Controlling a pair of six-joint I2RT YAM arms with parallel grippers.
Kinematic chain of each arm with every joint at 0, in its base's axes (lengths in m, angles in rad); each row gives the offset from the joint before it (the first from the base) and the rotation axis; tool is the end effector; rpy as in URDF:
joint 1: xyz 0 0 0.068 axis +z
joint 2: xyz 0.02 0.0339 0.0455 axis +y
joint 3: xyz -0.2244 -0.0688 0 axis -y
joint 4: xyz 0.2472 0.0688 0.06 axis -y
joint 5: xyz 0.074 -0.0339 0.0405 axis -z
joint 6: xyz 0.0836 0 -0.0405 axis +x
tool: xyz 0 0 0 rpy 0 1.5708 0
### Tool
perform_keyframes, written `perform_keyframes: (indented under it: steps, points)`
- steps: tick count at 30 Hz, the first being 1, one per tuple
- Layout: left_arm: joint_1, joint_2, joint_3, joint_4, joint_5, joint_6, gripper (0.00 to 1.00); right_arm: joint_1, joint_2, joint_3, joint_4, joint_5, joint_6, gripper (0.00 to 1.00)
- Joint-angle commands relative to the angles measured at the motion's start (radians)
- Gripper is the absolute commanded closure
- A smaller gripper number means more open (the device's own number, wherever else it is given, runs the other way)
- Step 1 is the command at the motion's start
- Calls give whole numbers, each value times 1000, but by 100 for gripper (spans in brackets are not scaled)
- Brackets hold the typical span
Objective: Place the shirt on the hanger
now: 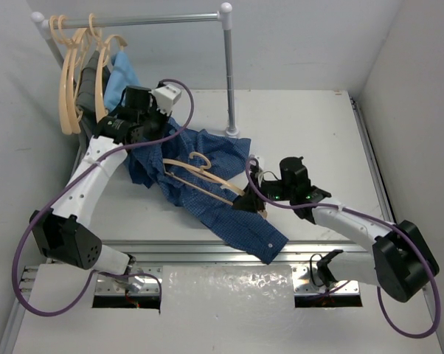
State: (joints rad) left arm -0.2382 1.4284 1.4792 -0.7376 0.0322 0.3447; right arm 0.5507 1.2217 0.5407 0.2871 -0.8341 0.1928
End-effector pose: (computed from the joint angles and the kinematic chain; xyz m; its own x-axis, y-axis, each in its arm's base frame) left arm 0.3432 -0.0861 0.3082 -0.4921 0.4670 -0.7347 0.4529 0.8580 0.2421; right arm 0.2175 0.2062 0.1654 -0.5000 -0.1560 -0.8518 -0.8544 0.2491 0.4559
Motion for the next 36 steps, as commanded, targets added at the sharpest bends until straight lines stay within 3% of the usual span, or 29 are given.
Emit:
perform_keyframes:
  steps: [1,7,17,22,26,29,30,33,36]
  points:
    - [-9,-46,47,38,70,37,100,12,4,73,10,-31,-62,100]
    - [-9,-97,15,-25,124,88,100,12,13,134,60,47,-84,100]
    - [-16,-170,108,-183,356,145,100,12,58,271,72,44,-95,100]
    - [-75,-192,101,-221,417,157,100,11,81,236,153,79,-58,100]
    - [-134,-200,78,-230,384,163,99,11,114,225,199,56,-29,100]
    - [-135,-213,58,-217,350,169,74,8,130,205,213,52,-21,100]
    - [-133,-221,50,-209,338,168,52,3,133,194,230,53,-16,100]
    - [-131,-253,10,-161,247,158,23,-6,145,153,267,49,-1,100]
    - [-118,-282,-8,-140,141,163,16,-17,168,130,299,30,16,100]
